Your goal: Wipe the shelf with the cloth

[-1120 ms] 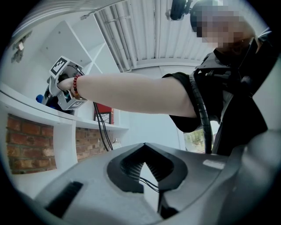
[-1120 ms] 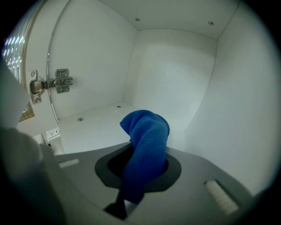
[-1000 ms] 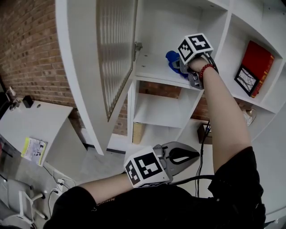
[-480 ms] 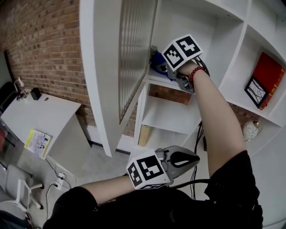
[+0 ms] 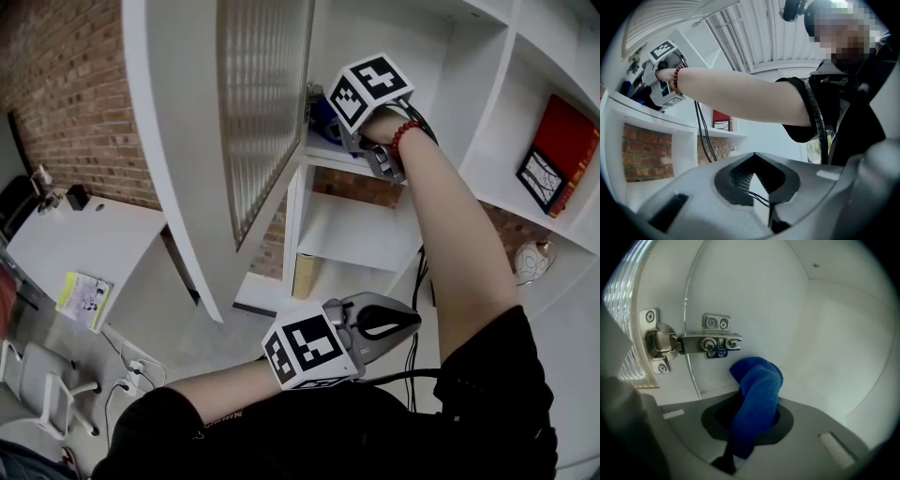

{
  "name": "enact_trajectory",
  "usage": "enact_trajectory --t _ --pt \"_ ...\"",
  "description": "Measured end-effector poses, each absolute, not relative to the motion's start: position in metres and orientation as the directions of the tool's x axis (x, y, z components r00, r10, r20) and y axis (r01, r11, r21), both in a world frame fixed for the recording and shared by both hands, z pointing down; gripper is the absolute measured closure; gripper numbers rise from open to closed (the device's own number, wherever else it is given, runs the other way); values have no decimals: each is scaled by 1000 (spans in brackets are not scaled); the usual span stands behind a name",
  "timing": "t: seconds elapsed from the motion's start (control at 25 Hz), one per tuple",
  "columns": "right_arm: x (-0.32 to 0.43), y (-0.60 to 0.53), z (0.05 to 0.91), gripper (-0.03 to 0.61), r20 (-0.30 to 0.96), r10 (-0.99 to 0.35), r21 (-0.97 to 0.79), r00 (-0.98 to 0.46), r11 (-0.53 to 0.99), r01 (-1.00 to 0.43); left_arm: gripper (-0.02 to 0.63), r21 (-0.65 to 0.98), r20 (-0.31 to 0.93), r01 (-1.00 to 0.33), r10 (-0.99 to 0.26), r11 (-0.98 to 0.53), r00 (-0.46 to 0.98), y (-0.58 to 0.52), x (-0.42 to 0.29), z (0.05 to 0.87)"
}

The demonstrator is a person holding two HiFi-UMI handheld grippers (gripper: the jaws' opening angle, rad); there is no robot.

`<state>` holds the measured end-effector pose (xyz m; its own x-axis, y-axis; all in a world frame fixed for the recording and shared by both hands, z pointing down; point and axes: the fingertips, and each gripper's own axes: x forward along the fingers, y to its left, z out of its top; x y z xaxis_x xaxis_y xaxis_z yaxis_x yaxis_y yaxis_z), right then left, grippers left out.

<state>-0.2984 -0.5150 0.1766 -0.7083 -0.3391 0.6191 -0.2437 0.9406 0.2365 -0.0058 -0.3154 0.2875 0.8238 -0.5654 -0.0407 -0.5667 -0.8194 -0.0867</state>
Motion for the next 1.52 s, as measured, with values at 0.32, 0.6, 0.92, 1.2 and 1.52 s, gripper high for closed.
enact_trajectory --t 0.32,0.6,0.92,1.2,1.52 --pt "-250 -542 177 523 618 -407 232 -672 912 -339 611 -87 -22 -522 -523 -848 852 -312 10 293" --pt "-204 -563 178 523 612 -485 240 -625 867 -437 611 -89 -7 -477 -478 -874 878 -305 26 294" --pt "-179 -574 178 525 609 -543 242 -579 821 -517 611 -83 -6 -468 -469 -880 883 -301 31 294" --pt "-172 -576 177 525 599 -590 263 -542 784 -563 611 -76 -4 -467 -469 -881 883 -296 31 296" --pt "-158 -579 177 526 610 -640 231 -468 708 -667 611 -83 -22 -471 -470 -878 882 -289 27 289"
